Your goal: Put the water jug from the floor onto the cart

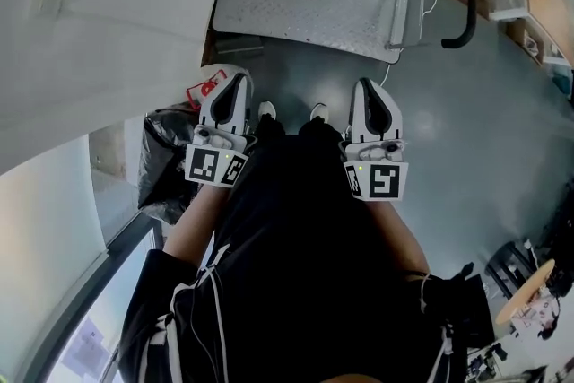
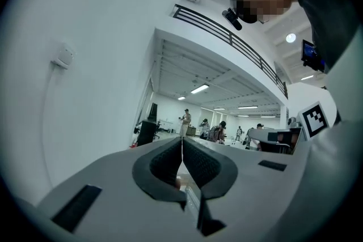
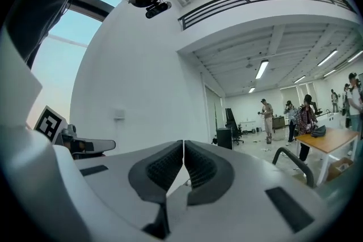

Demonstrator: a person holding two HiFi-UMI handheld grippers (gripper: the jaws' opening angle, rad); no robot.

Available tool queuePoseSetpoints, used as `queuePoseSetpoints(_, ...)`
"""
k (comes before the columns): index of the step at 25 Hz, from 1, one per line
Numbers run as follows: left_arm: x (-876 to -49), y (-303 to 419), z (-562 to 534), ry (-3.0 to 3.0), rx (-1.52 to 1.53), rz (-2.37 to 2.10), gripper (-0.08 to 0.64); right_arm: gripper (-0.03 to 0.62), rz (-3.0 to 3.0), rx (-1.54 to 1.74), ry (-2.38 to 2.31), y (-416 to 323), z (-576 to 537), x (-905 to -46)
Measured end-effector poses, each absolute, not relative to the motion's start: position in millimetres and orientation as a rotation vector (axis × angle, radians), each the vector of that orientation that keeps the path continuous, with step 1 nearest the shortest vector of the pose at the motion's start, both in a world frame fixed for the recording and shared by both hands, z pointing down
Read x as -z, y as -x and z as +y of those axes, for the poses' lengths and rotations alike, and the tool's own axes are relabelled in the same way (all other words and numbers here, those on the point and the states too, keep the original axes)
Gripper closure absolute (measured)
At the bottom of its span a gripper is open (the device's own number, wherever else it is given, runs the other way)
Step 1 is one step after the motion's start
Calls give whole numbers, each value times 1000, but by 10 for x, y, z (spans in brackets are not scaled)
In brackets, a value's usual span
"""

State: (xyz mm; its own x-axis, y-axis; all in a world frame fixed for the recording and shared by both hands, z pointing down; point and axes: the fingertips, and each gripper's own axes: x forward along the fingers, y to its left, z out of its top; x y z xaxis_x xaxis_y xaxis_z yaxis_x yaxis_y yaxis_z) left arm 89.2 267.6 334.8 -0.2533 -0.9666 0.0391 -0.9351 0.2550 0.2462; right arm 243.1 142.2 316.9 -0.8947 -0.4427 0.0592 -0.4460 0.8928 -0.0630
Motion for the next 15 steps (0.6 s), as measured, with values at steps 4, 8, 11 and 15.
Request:
queuePoseSetpoints(4, -3498, -938, 2779, -1670, 180, -2393, 540, 572, -3041, -126, -618, -2465, 1409, -3176)
queuePoseSetpoints(8, -3547, -1057, 2811, -1627, 88, -2410, 540, 572, -3061, -122, -613, -2569, 1343, -3200)
queuePoseSetpoints(11, -3526, -1190, 2670, -1626, 91, -2387, 540, 572, -3103, -4, -621, -2641, 1244, -3102)
queuePoseSetpoints(15, -3583, -1296, 2571, -1592, 116, -2379, 539, 572, -3119, -10, -557, -2660, 1189, -3133)
